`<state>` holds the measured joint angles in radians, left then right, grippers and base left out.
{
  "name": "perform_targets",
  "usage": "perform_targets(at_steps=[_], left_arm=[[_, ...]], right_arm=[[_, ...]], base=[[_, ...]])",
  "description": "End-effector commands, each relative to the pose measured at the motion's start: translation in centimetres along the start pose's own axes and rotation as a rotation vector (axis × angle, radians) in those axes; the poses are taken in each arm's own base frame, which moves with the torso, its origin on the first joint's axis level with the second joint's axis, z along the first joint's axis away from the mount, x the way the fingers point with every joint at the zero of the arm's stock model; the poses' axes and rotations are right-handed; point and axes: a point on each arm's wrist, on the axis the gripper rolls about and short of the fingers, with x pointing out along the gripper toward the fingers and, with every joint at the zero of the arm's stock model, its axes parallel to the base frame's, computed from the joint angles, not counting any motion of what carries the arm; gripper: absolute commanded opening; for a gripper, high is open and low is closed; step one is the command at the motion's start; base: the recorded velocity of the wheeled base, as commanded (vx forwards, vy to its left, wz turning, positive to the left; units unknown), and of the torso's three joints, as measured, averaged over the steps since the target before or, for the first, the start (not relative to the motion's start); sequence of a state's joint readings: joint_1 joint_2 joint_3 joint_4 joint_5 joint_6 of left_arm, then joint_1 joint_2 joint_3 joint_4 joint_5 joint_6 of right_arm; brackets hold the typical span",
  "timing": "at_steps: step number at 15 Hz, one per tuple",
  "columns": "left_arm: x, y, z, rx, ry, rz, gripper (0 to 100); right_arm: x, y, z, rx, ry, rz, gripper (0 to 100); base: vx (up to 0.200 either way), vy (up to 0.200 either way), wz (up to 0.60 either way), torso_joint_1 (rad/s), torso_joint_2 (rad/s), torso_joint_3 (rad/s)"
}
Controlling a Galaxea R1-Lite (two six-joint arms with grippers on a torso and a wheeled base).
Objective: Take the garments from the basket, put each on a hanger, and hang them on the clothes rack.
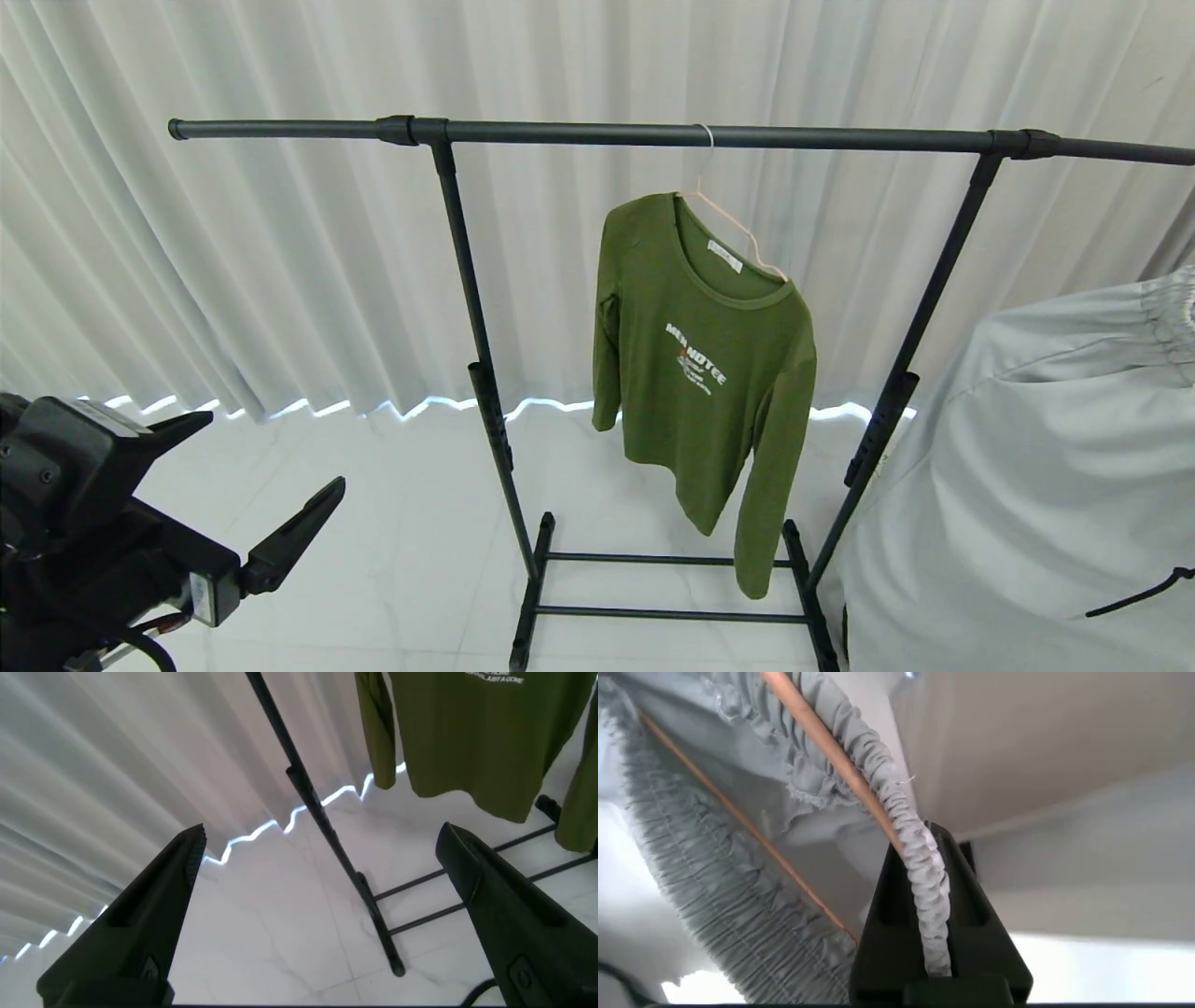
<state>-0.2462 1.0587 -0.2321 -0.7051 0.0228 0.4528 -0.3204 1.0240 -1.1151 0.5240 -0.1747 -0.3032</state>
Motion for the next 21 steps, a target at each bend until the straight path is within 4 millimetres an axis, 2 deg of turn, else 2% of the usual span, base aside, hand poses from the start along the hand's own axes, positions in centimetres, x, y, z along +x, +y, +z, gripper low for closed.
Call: perform_targets(at_steps=[1, 8, 11, 15, 16, 21], left_arm=[[-0.1, 0.0, 0.1, 0.001, -0.006, 0.002, 100], [-0.1, 0.0, -0.1, 0.004, -0.001, 0.002, 100], [-0.2, 0.0, -0.1, 0.003, -0.001, 0.002, 100], [-0.1, 0.1, 0.0, -0.004, 0.000, 0.011, 100], [-0.1, 0.1, 0.0, -0.004, -0.001, 0.013, 100], [-0.2, 0.0, 0.0, -0.002, -0.001, 0.013, 100]], right_arm=[[0.3, 0.0, 0.1, -0.002, 0.008, 0.002, 0], [0.5, 0.1, 0.1, -0.003, 0.012, 0.006, 0], [0.4, 0.6, 0.2, -0.005, -0.004, 0.048, 0], [-0.1, 2.5, 0.9, -0.041, -0.076, 0.211, 0], [0.3, 3.1, 1.4, -0.050, -0.095, 0.235, 0], [1.6, 4.2, 3.3, -0.061, -0.148, 0.275, 0]], base=[[0.000, 0.000, 0.00, 0.000, 0.00, 0.000], [0.000, -0.200, 0.00, 0.002, 0.00, 0.002], [0.000, 0.000, 0.00, 0.000, 0.00, 0.000], [0.000, 0.000, 0.00, 0.000, 0.00, 0.000], [0.000, 0.000, 0.00, 0.000, 0.00, 0.000], [0.200, 0.000, 0.00, -0.001, 0.00, 0.003]])
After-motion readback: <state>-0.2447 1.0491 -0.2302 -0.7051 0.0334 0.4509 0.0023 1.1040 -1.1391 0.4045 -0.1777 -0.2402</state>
